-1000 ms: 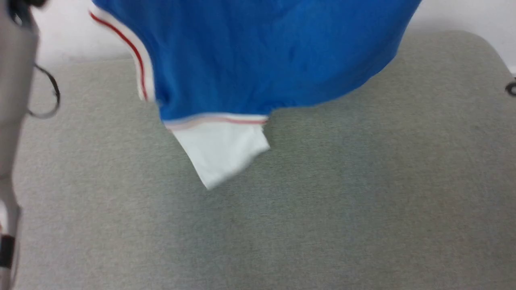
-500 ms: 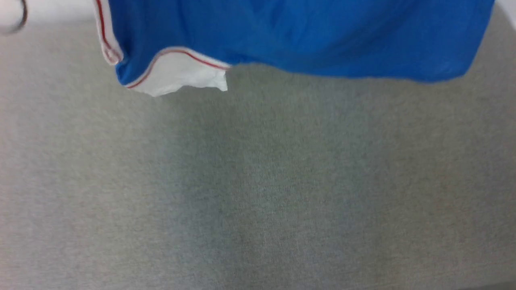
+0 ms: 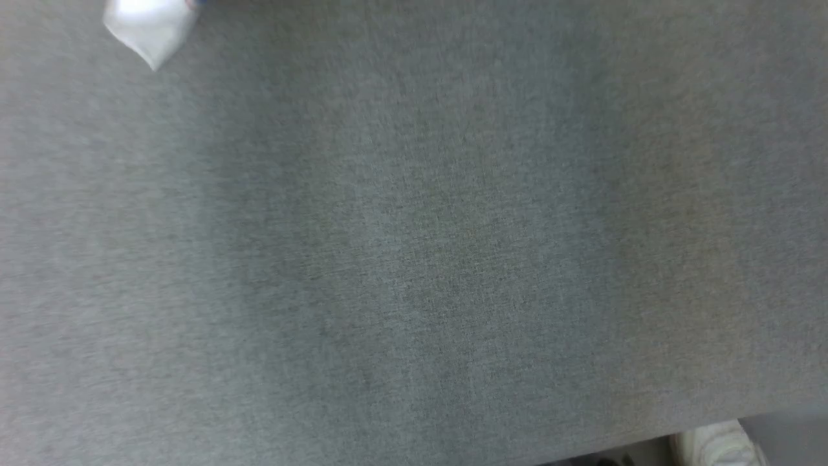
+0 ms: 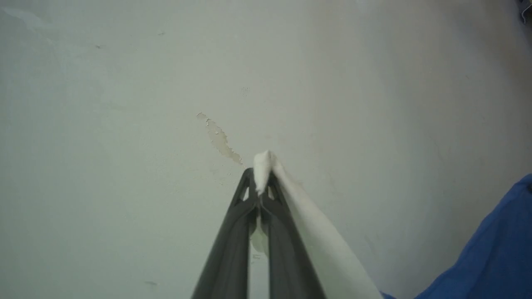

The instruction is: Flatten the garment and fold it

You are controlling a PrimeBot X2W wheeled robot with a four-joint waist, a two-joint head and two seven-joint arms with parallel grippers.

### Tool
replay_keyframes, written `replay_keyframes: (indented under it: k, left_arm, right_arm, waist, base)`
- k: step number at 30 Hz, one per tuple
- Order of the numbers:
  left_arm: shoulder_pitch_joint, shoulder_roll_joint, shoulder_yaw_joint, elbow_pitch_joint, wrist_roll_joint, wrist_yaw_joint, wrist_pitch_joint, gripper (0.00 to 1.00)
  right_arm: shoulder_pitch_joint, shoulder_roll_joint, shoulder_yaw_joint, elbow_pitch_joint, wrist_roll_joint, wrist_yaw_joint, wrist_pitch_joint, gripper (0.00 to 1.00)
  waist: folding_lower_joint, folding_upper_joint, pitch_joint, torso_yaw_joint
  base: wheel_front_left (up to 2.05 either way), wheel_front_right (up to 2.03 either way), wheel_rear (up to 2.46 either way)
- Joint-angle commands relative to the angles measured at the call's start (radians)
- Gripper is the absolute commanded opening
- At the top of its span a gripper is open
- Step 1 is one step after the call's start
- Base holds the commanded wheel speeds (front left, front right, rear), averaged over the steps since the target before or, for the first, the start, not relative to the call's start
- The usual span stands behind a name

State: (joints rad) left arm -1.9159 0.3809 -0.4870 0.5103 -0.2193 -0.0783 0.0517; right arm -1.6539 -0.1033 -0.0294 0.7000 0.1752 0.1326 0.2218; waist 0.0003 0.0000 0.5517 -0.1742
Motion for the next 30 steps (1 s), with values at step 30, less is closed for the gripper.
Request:
replay_keyframes:
  k: [30]
  left_arm:
    - [0.662,0.247,-0.243,-0.609,-0.371,0.062,-0.077,0.0]
  right_arm:
    - [0.624,-0.435,0.197,-0.56,0.409,-0.002,0.018,0.0]
  waist:
    - [-0.0003,0.0,0.088,0.14]
  base:
    - [0.0,0.0,0.0]
